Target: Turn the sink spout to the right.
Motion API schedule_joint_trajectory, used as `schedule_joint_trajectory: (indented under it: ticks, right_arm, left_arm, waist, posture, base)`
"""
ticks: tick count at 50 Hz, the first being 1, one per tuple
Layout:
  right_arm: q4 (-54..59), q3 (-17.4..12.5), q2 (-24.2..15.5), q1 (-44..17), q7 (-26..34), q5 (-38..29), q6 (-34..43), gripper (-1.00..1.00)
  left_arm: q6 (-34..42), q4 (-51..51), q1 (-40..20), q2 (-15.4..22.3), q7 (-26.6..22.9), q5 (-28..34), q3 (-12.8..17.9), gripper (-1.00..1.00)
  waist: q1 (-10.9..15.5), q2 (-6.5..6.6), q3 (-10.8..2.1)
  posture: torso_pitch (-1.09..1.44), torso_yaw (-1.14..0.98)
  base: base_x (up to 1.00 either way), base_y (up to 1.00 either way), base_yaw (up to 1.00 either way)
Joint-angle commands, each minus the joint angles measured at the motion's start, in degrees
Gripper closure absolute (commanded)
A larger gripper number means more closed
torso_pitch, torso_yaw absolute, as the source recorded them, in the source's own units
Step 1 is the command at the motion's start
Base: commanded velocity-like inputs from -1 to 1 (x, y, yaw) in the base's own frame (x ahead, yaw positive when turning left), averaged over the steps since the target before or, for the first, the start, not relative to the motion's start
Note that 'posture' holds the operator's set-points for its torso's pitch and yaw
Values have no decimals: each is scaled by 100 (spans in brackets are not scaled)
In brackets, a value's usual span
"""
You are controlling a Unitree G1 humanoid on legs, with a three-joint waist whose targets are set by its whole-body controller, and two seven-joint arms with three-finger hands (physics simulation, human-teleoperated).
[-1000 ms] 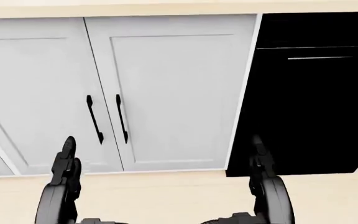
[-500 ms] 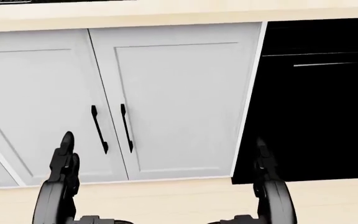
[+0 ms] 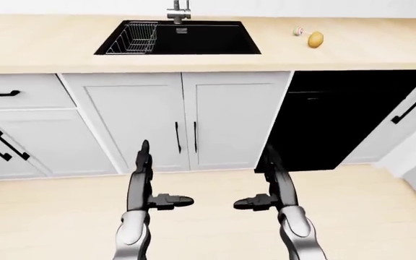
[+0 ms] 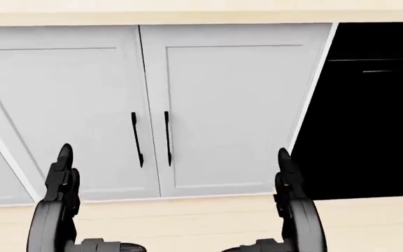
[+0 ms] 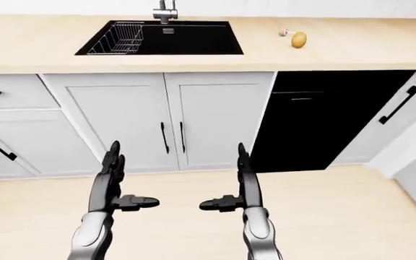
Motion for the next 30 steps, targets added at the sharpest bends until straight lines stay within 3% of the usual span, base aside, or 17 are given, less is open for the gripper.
schedule_joint_trajectory:
  ticks: [1, 2, 3, 8, 9, 11, 13, 17, 24, 30]
  right_arm:
    - [-140, -89, -49, -99, 1, 51, -106, -100]
    - [-9, -157, -37, -208, 82, 242, -96, -100]
    - [169, -197, -80, -397, 73, 244, -68, -100]
    - [-785, -518, -401, -756, 195, 301, 1254, -100]
    - [-768, -605, -440, -881, 267, 388, 1425, -100]
    - [-716, -671, -530, -1139, 390, 477, 1727, -100]
    - [-1299, -827, -823, -1537, 480, 407, 2626, -100]
    - [-1898, -1130, -1304, -2304, 739, 383, 3942, -100]
    - [-1490, -1570, -2102, -3708, 1199, 739, 5023, -100]
    - [-1571, -1503, -2643, -4513, 1269, 795, 5875, -100]
  left_arm:
    - [-116, -133, -140, -7, -2, -19, -19, -100]
    - [-87, -44, -261, -4, 53, -32, 19, -100]
    - [201, -27, -459, -18, 46, -274, 124, -100]
    - [1851, -740, -1344, 243, 25, -817, 314, -100]
    - [1939, -681, -1556, 302, 294, -556, 296, -100]
    - [2347, -798, -1966, 437, 373, -652, 433, -100]
    - [3223, -807, -2747, 751, 353, -1160, 834, -100]
    - [4011, -523, -3726, 1340, 537, -1645, 1051, -100]
    - [4241, 286, -4616, 2017, 455, -1711, 1016, -100]
    - [4501, 377, -5102, 2266, 517, -1645, 1065, -100]
  waist:
    - [-6, -52, -93]
    - [10, -204, -130]
    - [-9, -28, -86]
    - [-39, 92, -222]
    - [-45, 111, -228]
    - [-69, 126, -249]
    - [-89, 124, -291]
    - [-96, 139, -320]
    - [-101, 149, -303]
    - [-109, 136, -248]
  posture:
    - [0, 0]
    - [0, 0]
    - [0, 0]
    - [0, 0]
    - [0, 0]
    - [0, 0]
    - [0, 0]
    - [0, 0]
    - [0, 0]
    - [0, 0]
  base:
    - [0, 0, 0]
    - [0, 0, 0]
    - [0, 0, 0]
    - [0, 0, 0]
    - [0, 0, 0]
    - [0, 0, 0]
    - [0, 0, 0]
    - [0, 0, 0]
    - [0, 0, 0]
    - [0, 0, 0]
